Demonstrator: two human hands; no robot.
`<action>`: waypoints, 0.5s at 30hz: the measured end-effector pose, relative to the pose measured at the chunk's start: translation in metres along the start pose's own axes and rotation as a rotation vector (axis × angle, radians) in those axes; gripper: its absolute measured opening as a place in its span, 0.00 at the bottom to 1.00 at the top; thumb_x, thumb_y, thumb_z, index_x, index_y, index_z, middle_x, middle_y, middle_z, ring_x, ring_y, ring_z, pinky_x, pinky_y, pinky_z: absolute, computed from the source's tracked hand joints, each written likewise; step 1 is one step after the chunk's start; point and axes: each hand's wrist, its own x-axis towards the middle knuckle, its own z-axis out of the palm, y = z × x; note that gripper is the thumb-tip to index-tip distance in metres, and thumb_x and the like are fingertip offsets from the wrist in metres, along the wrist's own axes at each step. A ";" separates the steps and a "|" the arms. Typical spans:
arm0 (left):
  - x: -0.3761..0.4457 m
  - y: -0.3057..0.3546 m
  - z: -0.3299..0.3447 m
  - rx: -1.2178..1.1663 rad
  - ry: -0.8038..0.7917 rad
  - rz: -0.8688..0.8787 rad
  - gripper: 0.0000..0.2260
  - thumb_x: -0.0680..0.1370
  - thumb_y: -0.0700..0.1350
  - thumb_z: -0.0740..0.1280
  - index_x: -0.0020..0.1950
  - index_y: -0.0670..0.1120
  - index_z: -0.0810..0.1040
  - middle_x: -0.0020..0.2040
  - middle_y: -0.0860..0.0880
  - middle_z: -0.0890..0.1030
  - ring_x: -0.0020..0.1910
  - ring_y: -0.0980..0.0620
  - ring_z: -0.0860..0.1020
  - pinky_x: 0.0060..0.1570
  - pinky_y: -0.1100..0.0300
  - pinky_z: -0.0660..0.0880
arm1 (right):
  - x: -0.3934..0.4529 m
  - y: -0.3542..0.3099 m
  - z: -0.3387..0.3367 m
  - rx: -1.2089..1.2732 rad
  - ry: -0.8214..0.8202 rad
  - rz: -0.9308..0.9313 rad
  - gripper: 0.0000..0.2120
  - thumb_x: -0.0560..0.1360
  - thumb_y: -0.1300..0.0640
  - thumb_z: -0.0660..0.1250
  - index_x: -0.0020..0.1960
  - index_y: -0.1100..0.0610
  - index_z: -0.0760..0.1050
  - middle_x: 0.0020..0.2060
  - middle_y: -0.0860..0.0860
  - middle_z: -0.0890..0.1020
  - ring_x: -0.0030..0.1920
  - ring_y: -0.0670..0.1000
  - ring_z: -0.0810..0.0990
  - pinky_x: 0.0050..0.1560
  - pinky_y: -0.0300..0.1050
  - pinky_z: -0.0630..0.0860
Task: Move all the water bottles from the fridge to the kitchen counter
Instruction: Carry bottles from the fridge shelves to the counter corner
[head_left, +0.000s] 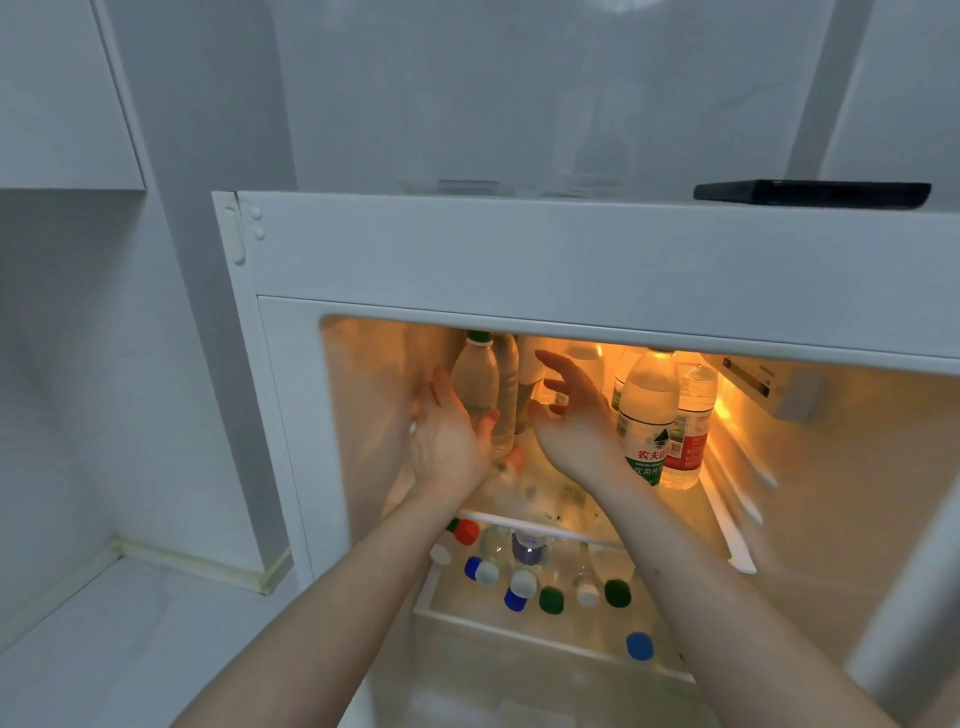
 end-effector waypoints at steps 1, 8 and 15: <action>0.002 0.000 0.000 0.013 -0.013 0.015 0.35 0.78 0.55 0.70 0.78 0.43 0.60 0.70 0.40 0.70 0.65 0.37 0.75 0.60 0.45 0.74 | 0.005 0.001 0.002 0.003 0.000 -0.003 0.27 0.79 0.52 0.68 0.76 0.42 0.67 0.74 0.42 0.72 0.67 0.45 0.75 0.67 0.50 0.77; -0.007 -0.008 -0.010 -0.093 -0.050 0.004 0.31 0.79 0.51 0.70 0.76 0.42 0.62 0.67 0.41 0.76 0.64 0.38 0.77 0.58 0.49 0.74 | 0.025 -0.003 0.020 -0.018 0.008 -0.049 0.29 0.80 0.60 0.67 0.77 0.42 0.64 0.73 0.46 0.74 0.71 0.52 0.74 0.67 0.52 0.77; -0.032 -0.015 -0.028 -0.132 -0.066 0.024 0.28 0.79 0.51 0.70 0.74 0.45 0.62 0.68 0.45 0.76 0.65 0.41 0.77 0.60 0.49 0.76 | 0.048 -0.023 0.034 -0.077 -0.071 -0.129 0.21 0.80 0.56 0.70 0.71 0.54 0.71 0.67 0.51 0.78 0.68 0.54 0.75 0.67 0.51 0.73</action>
